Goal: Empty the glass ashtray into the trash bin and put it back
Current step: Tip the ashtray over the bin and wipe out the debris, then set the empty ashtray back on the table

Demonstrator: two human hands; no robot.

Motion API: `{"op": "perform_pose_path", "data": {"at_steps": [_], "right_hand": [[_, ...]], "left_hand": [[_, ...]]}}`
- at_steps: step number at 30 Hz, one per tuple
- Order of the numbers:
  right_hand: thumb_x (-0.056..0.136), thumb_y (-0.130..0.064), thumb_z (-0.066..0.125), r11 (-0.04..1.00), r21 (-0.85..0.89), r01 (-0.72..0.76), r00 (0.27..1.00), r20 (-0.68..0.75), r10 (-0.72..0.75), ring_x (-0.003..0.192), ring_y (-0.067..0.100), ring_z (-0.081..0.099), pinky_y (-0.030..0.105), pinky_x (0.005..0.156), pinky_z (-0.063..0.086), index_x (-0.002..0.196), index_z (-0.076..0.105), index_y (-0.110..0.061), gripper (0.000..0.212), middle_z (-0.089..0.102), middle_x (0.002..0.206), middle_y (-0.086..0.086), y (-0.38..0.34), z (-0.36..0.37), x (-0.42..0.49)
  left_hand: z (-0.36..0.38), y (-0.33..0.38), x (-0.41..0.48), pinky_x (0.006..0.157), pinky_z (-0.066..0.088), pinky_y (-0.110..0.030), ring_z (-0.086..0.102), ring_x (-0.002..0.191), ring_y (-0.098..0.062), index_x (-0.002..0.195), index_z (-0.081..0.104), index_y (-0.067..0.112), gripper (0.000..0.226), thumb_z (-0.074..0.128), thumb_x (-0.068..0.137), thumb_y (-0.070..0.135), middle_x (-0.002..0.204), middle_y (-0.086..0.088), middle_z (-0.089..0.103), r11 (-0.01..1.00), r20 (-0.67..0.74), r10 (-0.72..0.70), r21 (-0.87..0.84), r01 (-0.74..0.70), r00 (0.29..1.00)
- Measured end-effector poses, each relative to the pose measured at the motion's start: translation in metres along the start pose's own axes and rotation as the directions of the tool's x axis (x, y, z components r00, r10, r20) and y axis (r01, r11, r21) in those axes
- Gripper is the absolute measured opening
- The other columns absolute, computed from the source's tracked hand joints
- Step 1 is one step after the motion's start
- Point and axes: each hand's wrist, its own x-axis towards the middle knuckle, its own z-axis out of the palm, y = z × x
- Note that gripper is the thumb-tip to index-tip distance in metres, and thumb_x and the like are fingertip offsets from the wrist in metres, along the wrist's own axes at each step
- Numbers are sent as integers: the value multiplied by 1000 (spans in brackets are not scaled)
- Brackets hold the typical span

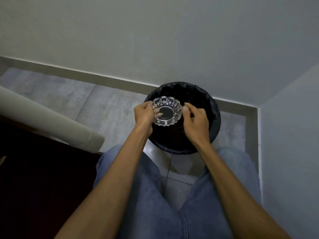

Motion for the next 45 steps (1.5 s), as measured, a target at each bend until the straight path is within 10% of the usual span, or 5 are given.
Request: {"op": "perform_pose_path", "data": {"at_steps": [4,9,19,25,45], "right_hand": [[104,-42,33,972,126,-196,975,134,179,42,4,56,20,52,49,113,67,-29,38,64,58,0,-43,-10,-11],[104,-34,39,954,84,-289,953,120,278,31,3,52,15,40,46,96,69,-19,34,69,56,10,-123,-60,-32],[103,-25,39,986,-63,-154,957,240,165,72,33,71,54,77,57,98,68,-18,30,73,80,9,-364,-178,-111],[102,-26,41,999,-50,-6,913,406,26,76,27,70,44,77,58,99,68,-16,29,70,77,-1,-480,-203,-164],[101,-28,47,922,-25,387,480,859,-178,104,33,69,47,95,54,130,62,-11,38,74,115,12,-624,-33,-278]], "left_hand": [[4,30,-36,51,59,-19,64,62,-12,116,63,-3,24,46,102,6,81,-8,66,996,-24,-37,-84,35,999],[-9,95,-110,61,58,-20,67,71,-10,115,66,4,23,47,103,9,86,-4,70,996,-52,-63,-67,59,997],[-79,286,-302,82,54,-35,64,88,-17,91,72,21,25,49,98,12,94,-1,73,992,-149,12,126,7,989],[-149,370,-401,91,57,-39,68,95,-17,103,76,22,32,48,96,7,100,-2,76,992,-253,34,124,-3,967],[-380,384,-471,100,54,-43,65,117,-26,123,70,21,43,45,89,11,123,-4,71,979,-690,-185,-195,66,699]]}}
